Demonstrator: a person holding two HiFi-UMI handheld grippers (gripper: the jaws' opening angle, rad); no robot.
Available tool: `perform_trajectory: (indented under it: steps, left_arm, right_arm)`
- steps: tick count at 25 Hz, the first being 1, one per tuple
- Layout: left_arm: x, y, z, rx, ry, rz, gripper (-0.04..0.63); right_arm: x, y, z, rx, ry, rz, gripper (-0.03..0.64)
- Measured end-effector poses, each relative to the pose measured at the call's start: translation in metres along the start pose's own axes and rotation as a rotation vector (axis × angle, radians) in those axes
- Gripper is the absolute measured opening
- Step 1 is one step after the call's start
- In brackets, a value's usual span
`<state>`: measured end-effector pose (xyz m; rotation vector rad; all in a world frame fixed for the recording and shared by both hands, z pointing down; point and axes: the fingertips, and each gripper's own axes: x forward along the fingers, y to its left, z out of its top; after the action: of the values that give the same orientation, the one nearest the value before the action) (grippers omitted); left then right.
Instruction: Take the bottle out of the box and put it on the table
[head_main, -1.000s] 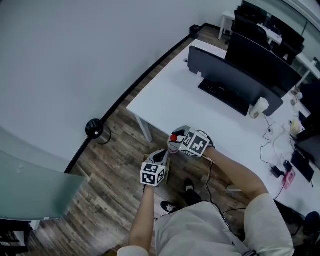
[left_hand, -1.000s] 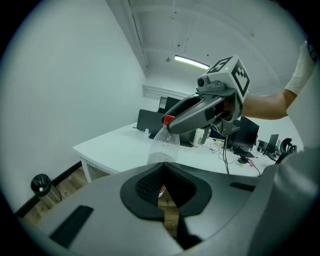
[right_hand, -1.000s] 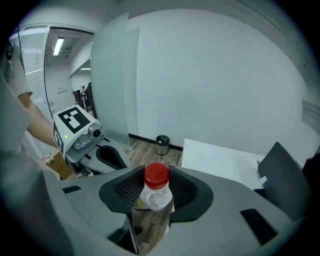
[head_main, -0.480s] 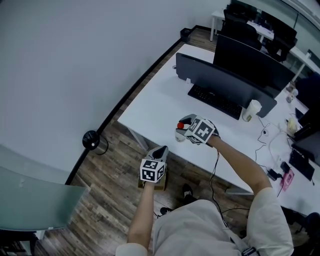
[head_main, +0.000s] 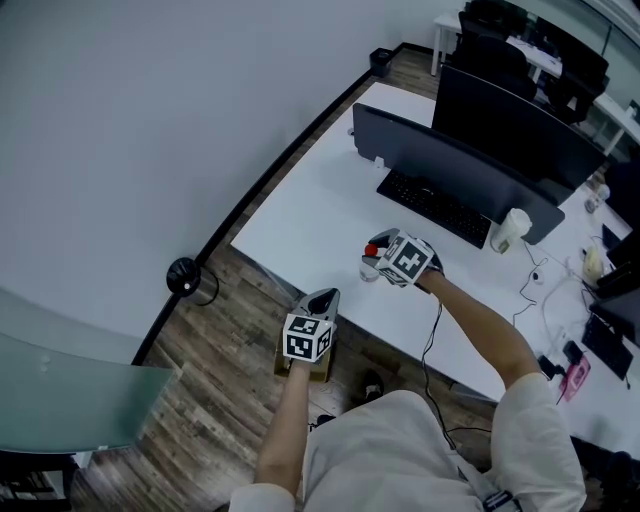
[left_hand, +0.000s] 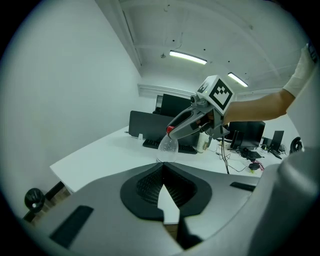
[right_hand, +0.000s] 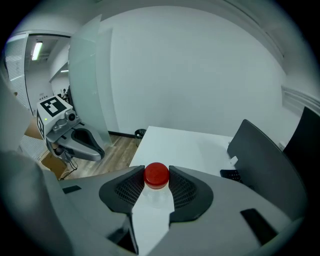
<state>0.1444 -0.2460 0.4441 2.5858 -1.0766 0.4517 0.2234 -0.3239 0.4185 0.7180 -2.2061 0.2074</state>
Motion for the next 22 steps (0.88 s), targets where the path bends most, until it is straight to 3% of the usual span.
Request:
perform_trajectory:
  steps: [9,14,16,22]
  left_arm:
    - [0.025,-0.005,-0.006,-0.023,-0.002,0.032,0.014]
    - [0.027,-0.011,-0.008,-0.029,0.001,0.035,0.014]
    - [0.024,-0.015,-0.013,-0.036,0.003,0.038,0.014]
    - [0.011,-0.02,-0.024,-0.047,-0.01,0.054,0.014]
  right_arm:
    - [0.013,-0.011,-0.011,-0.019,-0.017,0.037,0.182]
    - [0.015,-0.019,-0.009,-0.033,-0.024,-0.012,0.19]
    - [0.014,-0.02,-0.011,-0.018,-0.031,-0.033,0.225]
    - [0.004,-0.017,-0.012,0.06,-0.09,-0.04,0.236]
